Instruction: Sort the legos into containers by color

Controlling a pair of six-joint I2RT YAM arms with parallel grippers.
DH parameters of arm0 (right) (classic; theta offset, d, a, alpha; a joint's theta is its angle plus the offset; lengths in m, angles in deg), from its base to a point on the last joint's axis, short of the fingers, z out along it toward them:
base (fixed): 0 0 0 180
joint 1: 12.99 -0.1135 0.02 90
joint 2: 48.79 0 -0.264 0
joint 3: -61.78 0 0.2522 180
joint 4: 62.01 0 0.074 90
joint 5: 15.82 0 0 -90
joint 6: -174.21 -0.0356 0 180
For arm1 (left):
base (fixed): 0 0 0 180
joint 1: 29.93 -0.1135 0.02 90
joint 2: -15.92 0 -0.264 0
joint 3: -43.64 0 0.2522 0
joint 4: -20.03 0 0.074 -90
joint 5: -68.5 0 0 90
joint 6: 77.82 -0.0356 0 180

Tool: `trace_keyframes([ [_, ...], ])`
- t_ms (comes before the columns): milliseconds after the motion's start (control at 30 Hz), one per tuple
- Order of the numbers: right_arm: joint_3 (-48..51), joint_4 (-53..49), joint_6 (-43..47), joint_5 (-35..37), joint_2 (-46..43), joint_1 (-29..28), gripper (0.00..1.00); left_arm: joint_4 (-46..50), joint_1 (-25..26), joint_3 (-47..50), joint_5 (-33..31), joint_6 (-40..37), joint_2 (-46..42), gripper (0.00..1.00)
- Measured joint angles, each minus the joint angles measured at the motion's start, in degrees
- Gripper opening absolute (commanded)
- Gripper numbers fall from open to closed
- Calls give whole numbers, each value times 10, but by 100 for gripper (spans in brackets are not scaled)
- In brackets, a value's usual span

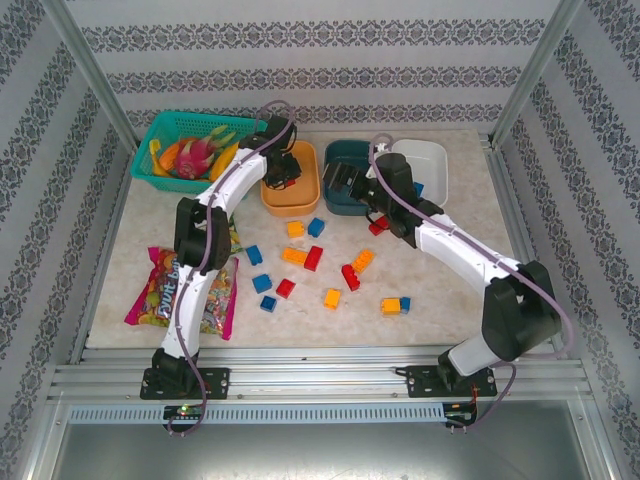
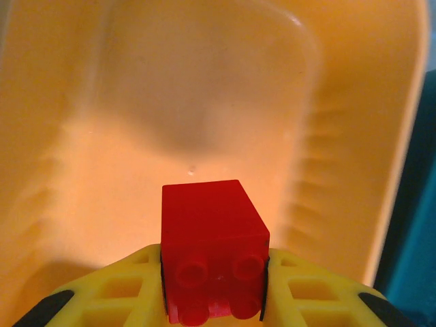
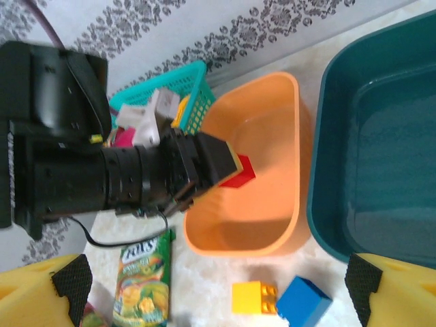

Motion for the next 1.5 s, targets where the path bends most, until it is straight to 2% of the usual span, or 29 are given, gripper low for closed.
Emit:
trace_keyframes([
  [100, -12, 5, -12, 0, 15, 4, 97, 0, -6, -6, 16, 0, 13, 35],
  [300, -16, -13, -24, 12, 17, 4, 97, 3, -10, -21, 50, 6, 35, 57],
  [400, -1, -27, -29, 28, 3, 4, 96, 9, -10, -26, 60, 7, 37, 63],
  [733, 23, -177, -17, 81, -88, 7, 91, 13, -10, -41, 75, 6, 26, 73],
  [933, 8, -289, -18, 109, -112, 7, 85, 0, -7, -8, 75, 5, -69, 75],
  [1133, -20, -392, -42, 120, -103, 7, 77, -81, 14, 136, 78, -13, -260, 79],
  [1300, -21, -438, -78, 122, -72, 2, 73, -164, 38, 352, 92, -26, -429, 84],
  [1500, -21, -451, -118, 121, -26, -15, 72, -190, 40, 561, 101, -36, -572, 94],
])
